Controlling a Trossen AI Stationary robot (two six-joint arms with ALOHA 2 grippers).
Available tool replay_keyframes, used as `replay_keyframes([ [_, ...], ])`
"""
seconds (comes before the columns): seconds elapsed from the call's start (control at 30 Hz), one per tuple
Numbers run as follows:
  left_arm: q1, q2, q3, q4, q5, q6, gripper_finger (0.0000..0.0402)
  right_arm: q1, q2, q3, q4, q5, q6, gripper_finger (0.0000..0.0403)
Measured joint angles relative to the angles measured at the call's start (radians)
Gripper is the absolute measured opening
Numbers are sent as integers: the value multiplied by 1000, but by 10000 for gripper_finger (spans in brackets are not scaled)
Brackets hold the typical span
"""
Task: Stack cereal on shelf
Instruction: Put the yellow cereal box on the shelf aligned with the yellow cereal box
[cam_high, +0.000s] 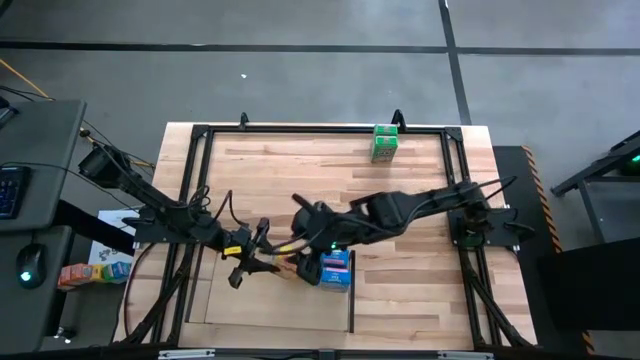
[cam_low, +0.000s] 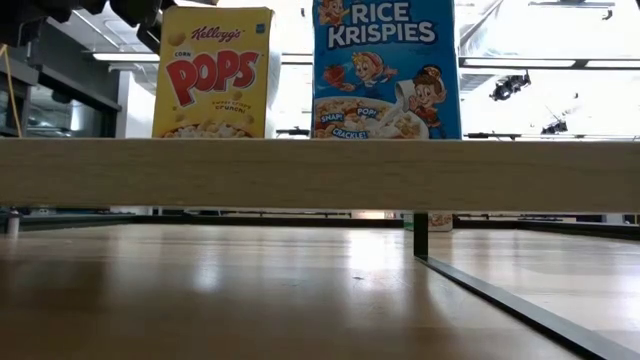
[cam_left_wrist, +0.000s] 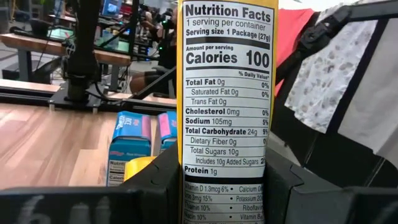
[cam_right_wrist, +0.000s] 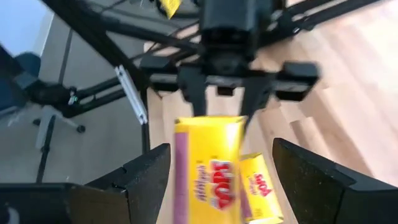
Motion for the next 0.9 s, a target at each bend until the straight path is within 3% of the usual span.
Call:
replay_keyframes([
  [0.37, 0, 0, 0, 0, -1, 0, 123, 1, 31, 10, -20, -46, 12, 264],
  [0.73, 0, 0, 0, 0, -4, 0, 165, 2, 31, 10, -49, -26, 7, 133],
  [0.9, 0, 0, 3, -2, -1, -7, 199, 0, 29, 10, -53, -50, -29, 94],
])
